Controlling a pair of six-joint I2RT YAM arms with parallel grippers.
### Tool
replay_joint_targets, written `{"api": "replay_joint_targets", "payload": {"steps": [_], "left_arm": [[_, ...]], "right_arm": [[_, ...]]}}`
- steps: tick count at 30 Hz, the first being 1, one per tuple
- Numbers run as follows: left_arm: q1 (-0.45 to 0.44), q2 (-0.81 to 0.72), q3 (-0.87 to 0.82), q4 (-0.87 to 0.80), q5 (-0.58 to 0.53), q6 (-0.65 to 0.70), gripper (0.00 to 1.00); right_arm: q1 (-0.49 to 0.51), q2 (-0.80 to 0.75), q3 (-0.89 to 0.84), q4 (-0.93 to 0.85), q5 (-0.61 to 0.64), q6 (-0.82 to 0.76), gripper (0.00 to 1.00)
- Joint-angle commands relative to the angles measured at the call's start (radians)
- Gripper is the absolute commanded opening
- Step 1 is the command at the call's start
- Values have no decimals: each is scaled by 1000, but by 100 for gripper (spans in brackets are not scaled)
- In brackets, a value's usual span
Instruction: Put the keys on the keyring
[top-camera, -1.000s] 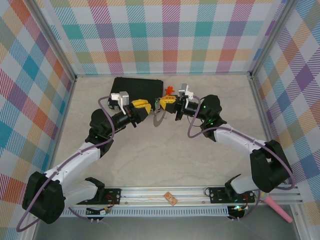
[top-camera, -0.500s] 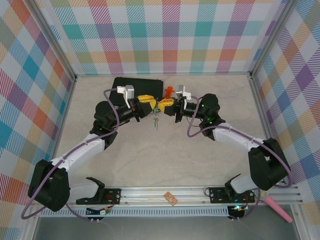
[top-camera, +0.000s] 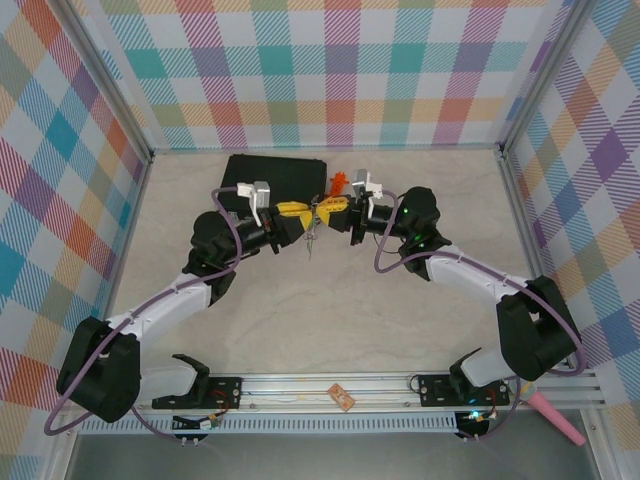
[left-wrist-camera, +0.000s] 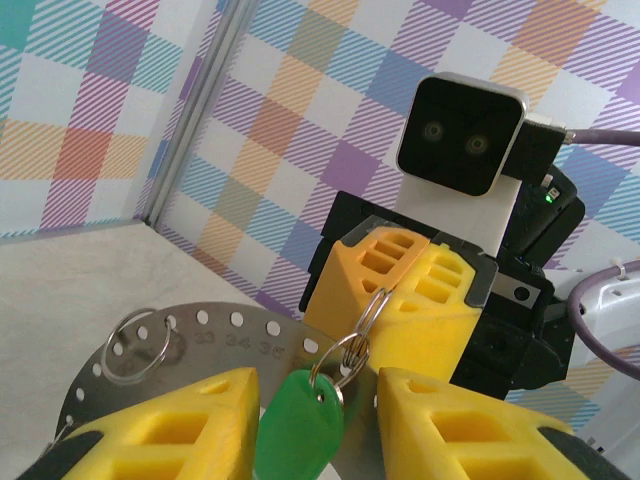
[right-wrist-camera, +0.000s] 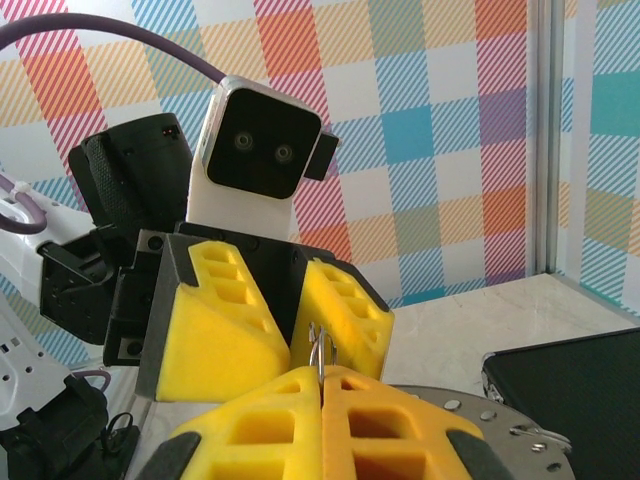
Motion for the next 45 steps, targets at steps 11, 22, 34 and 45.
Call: {"api": "replay_joint_targets", "payload": {"steps": [11, 22, 34, 45], "left_arm": [[-77, -44, 46, -209, -71, 233, 26], [-86, -48, 39, -256, -101, 278, 0], [-106, -58, 19, -279, -76, 301, 1], [-93, -132, 25, -317, -150, 258, 19]], "right_arm": [[-9, -7, 45, 46, -21, 43, 0], [-10, -19, 40, 48, -16, 40, 0], [-14, -27, 33, 47, -9, 35, 0], [-23, -26, 15, 55, -1, 31, 0]]}}
